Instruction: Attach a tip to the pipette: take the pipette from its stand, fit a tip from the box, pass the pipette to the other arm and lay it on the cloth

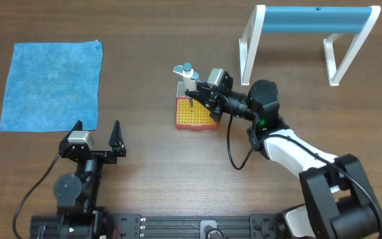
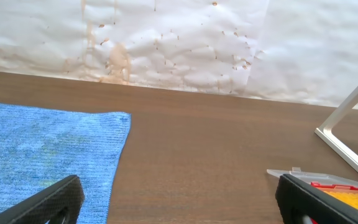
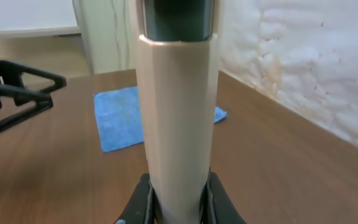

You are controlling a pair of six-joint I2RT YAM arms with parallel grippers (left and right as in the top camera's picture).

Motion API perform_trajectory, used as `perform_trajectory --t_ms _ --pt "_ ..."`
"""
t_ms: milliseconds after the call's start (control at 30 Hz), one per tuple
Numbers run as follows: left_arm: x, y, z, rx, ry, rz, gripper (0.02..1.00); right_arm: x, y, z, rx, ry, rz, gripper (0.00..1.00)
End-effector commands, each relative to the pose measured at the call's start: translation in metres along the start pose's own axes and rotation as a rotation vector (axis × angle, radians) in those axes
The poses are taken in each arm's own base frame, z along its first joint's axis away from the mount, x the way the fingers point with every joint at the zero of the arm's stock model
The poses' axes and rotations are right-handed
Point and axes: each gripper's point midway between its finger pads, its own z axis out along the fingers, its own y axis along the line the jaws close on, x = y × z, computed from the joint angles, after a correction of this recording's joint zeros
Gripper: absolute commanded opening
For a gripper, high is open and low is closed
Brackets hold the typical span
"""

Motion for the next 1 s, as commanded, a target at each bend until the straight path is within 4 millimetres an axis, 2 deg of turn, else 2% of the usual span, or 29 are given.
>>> perform_trajectory --t_ms 33,233,367,800,1000 --pt "0.001 0.0 0.0 0.0 0.002 -0.005 1.0 -0.051 -0.001 0.0 0.0 -0.063 -0.064 0.075" --pt "0.001 0.0 0.0 0.0 0.002 -0.005 0.998 -0.103 -0.006 0.001 -0.001 -0.025 -0.114 0.075" --pt "0.001 0.0 0.0 0.0 0.002 -0.005 0.998 -0.123 -0.007 0.0 -0.005 0.006 -0.117 0.075" --pt "0.001 0.0 0.0 0.0 0.002 -0.005 0.998 -0.126 -0.003 -0.001 -0.02 0.0 -0.12 0.075" --pt "0.001 -0.001 0.0 0.007 0.001 -0.005 0.998 -0.126 -0.002 -0.001 -0.02 0.0 -0.068 0.075"
